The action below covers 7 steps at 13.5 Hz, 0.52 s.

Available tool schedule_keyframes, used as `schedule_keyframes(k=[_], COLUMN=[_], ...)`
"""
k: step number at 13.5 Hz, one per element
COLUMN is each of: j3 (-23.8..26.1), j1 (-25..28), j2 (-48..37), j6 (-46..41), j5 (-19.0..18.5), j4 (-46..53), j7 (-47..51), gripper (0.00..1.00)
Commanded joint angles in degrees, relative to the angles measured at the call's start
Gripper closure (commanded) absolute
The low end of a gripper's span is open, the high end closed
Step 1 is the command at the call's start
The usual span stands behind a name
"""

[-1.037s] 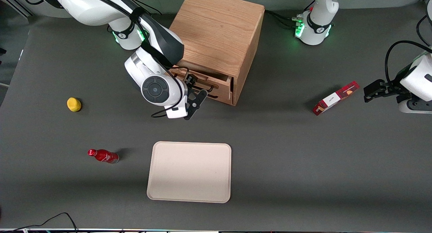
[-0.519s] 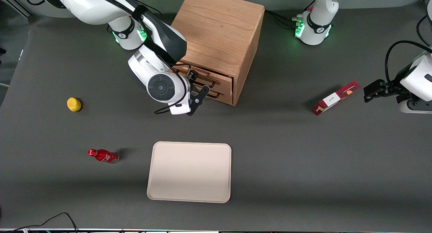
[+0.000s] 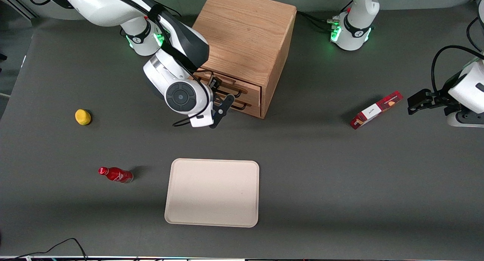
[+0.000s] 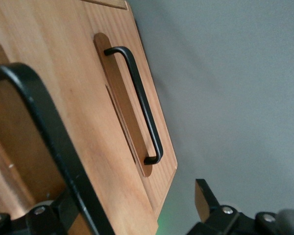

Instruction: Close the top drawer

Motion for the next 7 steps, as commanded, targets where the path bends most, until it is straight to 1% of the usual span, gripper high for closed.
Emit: schedule_keyframes(k=[1, 4, 6, 7], j3=[0.3, 0.3, 0.3, 0.3], j1=[-0.7, -0.4, -0.4, -0.4], j2=[-2.7, -2.8, -2.8, -2.9], j6=[-1.9, -3.4, -4.5, -4.8], j5=[3.6, 3.7, 4.8, 5.0], j4=[-0.5, 0.5, 1.1, 1.3], j7=[0.9, 1.1, 1.4, 3.1], gripper=[0.0, 0.0, 0.0, 0.0])
